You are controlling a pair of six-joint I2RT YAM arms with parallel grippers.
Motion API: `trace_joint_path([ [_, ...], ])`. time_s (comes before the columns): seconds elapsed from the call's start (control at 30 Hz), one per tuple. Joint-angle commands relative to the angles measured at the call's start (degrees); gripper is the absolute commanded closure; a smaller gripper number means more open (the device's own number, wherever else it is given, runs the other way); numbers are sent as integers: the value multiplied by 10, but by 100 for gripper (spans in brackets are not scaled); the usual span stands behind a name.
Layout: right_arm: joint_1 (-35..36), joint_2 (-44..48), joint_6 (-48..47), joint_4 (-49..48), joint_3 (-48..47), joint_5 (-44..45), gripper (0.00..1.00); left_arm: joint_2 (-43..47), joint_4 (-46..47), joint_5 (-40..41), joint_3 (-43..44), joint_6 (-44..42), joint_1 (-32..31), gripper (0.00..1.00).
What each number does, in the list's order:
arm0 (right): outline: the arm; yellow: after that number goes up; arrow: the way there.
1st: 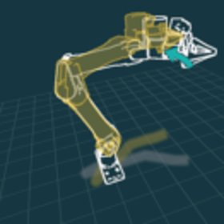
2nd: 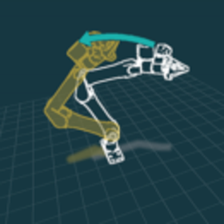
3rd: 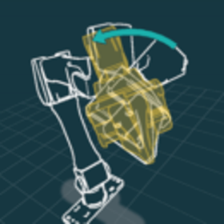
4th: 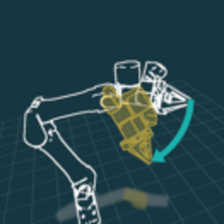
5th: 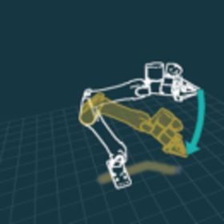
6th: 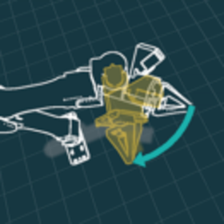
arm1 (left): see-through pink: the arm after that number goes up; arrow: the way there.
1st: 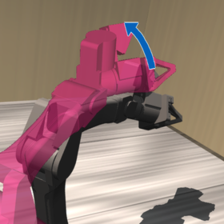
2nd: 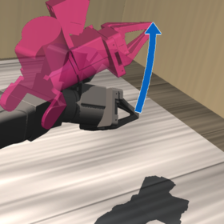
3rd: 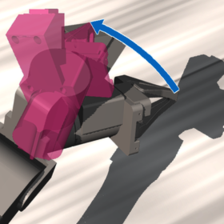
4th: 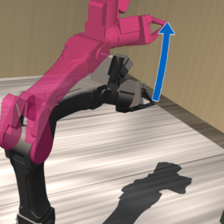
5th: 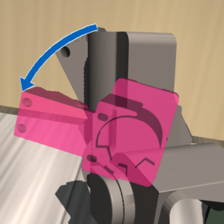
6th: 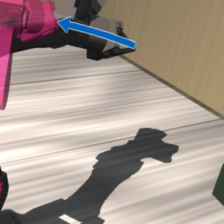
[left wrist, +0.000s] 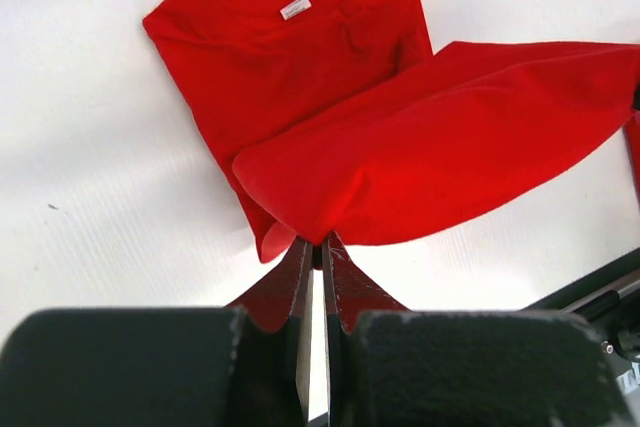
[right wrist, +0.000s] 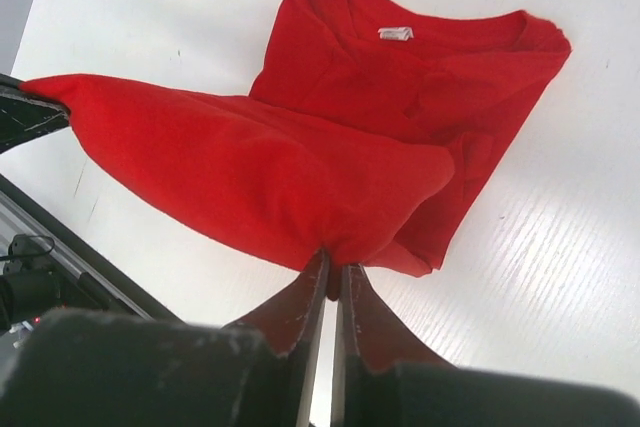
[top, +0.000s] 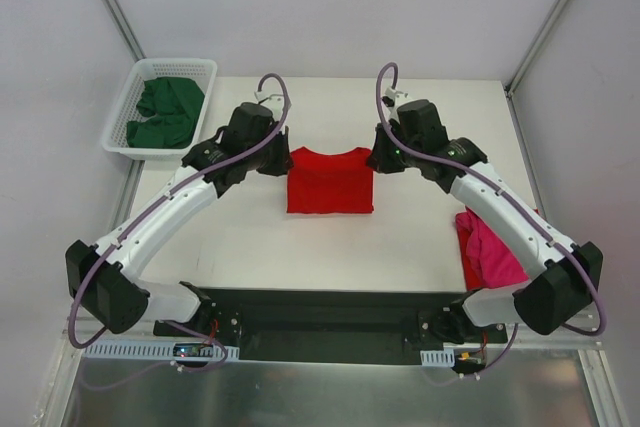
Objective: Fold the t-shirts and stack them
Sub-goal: Fold the long partially folded tshirt into a neat square
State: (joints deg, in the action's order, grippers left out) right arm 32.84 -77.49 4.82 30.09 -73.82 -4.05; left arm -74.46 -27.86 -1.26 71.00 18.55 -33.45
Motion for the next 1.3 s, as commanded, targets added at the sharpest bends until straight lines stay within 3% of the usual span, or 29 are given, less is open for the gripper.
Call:
trace_joint_path([
  [0.0,-15,-17,-18,-6,-43,-10,99,-15,1,-5,39,-23,15,100],
  [0.5,-51,-109,-23,-22,-105,-46,99,-104,-2,-24,99,-54,52,100],
  [0.8,-79,-175,-23,-28,-147,-69,99,-189,-2,-92,162,-59,93,100],
  [1.27,-110,-283,-22,-31,-233,-111,99,-283,-9,-126,237,-69,124,100],
])
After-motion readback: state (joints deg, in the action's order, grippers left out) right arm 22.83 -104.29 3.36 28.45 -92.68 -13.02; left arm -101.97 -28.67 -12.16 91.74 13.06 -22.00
